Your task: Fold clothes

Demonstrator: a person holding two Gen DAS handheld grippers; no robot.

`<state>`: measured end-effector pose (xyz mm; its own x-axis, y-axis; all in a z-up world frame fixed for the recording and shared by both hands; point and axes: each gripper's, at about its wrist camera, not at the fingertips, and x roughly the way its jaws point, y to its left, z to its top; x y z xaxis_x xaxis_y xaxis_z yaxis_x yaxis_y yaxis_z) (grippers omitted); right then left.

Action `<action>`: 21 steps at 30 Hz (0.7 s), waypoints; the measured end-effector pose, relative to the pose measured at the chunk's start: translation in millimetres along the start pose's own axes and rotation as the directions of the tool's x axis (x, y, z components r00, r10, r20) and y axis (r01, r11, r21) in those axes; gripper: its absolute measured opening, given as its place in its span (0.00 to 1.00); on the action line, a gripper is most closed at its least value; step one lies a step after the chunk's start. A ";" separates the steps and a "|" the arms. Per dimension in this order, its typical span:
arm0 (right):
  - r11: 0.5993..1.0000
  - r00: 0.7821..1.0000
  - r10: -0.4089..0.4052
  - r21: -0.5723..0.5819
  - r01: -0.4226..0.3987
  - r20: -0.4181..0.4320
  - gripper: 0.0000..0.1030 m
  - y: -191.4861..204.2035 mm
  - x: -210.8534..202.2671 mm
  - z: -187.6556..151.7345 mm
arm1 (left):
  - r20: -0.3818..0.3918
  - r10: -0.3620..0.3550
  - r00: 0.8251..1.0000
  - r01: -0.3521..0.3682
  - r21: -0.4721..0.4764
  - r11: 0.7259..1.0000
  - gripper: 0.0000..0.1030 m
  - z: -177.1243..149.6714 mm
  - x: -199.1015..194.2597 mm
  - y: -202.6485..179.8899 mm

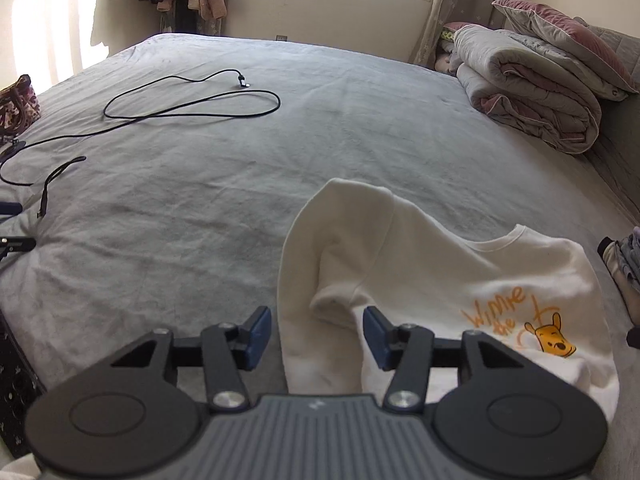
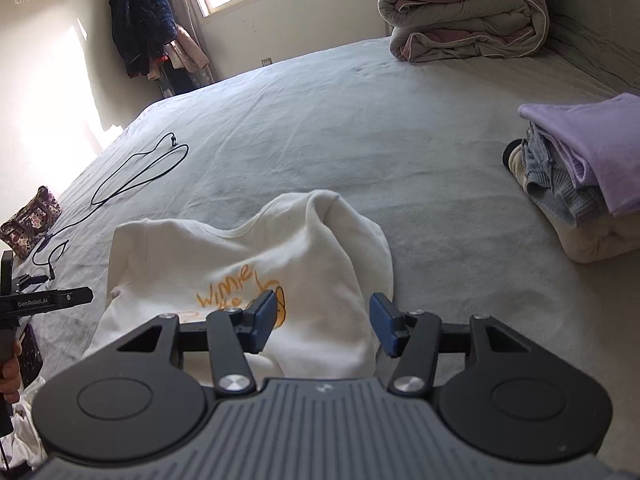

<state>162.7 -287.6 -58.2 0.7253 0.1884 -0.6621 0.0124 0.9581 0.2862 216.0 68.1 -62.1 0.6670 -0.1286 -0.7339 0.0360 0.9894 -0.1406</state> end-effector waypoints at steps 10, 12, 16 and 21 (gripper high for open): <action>0.964 0.991 0.126 0.240 -0.111 -0.049 0.54 0.7 -22.0 -73.5 | -0.092 -0.120 0.989 0.098 -0.209 0.973 0.48 -91.0 -31.8 17.5; 0.944 0.986 0.162 0.299 -0.142 -0.043 0.54 7.0 -23.3 -89.6 | -0.062 -0.138 0.988 0.117 -0.267 0.957 0.48 -109.6 -44.5 16.5; 0.922 0.988 0.155 0.359 -0.145 0.001 0.51 20.8 -22.2 -118.5 | -0.032 -0.093 0.995 0.083 -0.238 0.968 0.38 -134.7 -58.7 0.5; 0.946 0.996 0.085 0.314 -0.087 0.019 0.16 36.1 -25.1 -129.3 | -0.001 -0.008 1.000 0.008 -0.169 0.986 0.20 -148.6 -64.5 -16.4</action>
<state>55.9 -229.9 -120.8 0.7367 0.2652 -0.6221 0.1646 0.8219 0.5454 61.8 50.2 -111.3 0.6659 -0.1365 -0.7334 -0.0851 0.9628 -0.2565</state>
